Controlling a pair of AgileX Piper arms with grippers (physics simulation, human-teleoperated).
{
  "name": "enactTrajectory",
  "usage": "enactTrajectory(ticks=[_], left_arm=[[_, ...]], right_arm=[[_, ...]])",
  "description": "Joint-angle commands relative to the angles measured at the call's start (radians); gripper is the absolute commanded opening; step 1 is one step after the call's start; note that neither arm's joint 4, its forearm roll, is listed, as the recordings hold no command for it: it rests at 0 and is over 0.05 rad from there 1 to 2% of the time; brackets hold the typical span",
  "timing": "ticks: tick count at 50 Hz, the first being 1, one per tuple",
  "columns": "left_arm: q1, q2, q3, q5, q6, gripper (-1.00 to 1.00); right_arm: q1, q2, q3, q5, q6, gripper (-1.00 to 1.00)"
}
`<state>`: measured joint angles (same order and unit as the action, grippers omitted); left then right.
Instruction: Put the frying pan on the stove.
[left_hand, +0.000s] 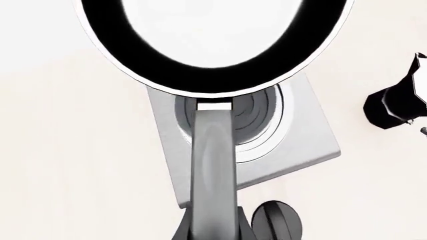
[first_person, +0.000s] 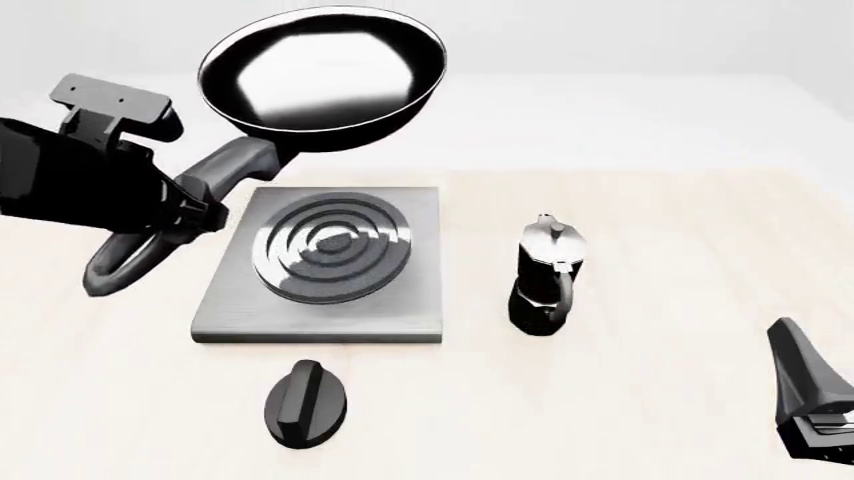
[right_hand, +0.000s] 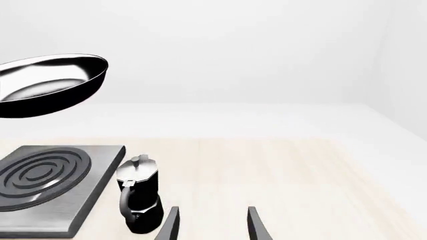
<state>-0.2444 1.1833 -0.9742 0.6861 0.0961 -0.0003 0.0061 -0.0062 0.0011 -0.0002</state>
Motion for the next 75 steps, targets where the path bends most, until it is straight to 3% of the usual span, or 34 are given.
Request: enactTrajectory(ticks=[1,5,14,28,57,75], left_arm=[[0.039,-0.055,0.074,-0.06,0.047,-1.0],[0.076,-0.048,0.112,-0.088,0.092,-1.0],[0.03,-0.038,0.148,-0.13,0.058,-1.0],[0.049,-0.061,0.226,-0.166,0.065,-1.0],[0.016,-0.158,0.284,-0.137,0.045,-1.0],[0.01,-0.241,0.381,-0.141,0.035,-1.0]], right_arm=[[0.0,0.0,0.0,0.0,0.0,1.0],[0.0,0.0,0.0,0.0,0.0,1.0],[0.0,0.0,0.0,0.0,0.0,1.0],[0.0,0.0,0.0,0.0,0.0,1.0],[0.0,0.0,0.0,0.0,0.0,1.0],[0.0,0.0,0.0,0.0,0.0,1.0]])
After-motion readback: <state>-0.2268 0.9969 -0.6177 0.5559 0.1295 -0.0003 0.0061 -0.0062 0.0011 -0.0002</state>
